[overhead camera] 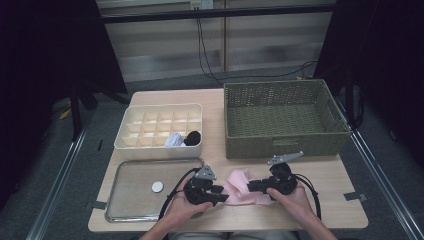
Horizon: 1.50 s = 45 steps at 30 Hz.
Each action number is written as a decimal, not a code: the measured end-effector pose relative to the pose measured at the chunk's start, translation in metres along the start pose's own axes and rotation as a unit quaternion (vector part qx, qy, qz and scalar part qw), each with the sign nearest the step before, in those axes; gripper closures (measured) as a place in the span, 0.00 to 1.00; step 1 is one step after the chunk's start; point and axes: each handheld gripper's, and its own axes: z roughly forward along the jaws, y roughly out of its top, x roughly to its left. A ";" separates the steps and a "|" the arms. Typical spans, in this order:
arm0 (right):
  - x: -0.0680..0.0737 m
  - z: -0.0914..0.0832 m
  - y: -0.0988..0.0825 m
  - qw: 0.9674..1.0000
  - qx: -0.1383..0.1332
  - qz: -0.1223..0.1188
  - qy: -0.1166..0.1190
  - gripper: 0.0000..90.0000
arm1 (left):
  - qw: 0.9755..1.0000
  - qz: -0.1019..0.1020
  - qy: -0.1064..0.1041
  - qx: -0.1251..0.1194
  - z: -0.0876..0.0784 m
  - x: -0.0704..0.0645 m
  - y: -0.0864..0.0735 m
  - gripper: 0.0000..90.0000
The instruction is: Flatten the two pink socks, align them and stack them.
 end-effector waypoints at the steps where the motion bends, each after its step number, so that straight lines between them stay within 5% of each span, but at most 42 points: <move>1: 0.001 -0.001 -0.001 1.000 -0.002 -0.003 0.000 0.88 | 1.000 -0.003 -0.009 -0.003 0.000 0.000 0.000 0.66; 8: 0.003 -0.006 -0.004 1.000 0.013 -0.003 -0.002 0.73 | 0.999 -0.015 -0.018 -0.023 -0.007 0.001 0.005 0.61; 16: -0.008 -0.016 0.015 1.000 -0.021 -0.003 -0.013 0.64 | 0.999 -0.005 -0.028 -0.017 -0.005 0.001 0.006 0.69; 26: -0.026 0.020 0.030 1.000 0.015 0.004 -0.009 0.49 | 1.000 -0.005 -0.026 -0.009 0.002 0.003 0.000 0.68; 30: -0.024 0.027 0.026 1.000 0.022 0.002 -0.007 0.52 | 1.000 -0.006 -0.024 -0.010 0.003 0.002 -0.001 0.67; 37: -0.019 0.027 0.026 1.000 0.003 -0.015 -0.004 0.92 | 1.000 -0.005 -0.024 -0.006 0.002 0.002 -0.001 0.66; 45: -0.018 0.000 0.034 0.999 -0.049 -0.012 -0.003 0.96 | 1.000 -0.004 -0.026 -0.009 0.003 0.002 -0.001 0.67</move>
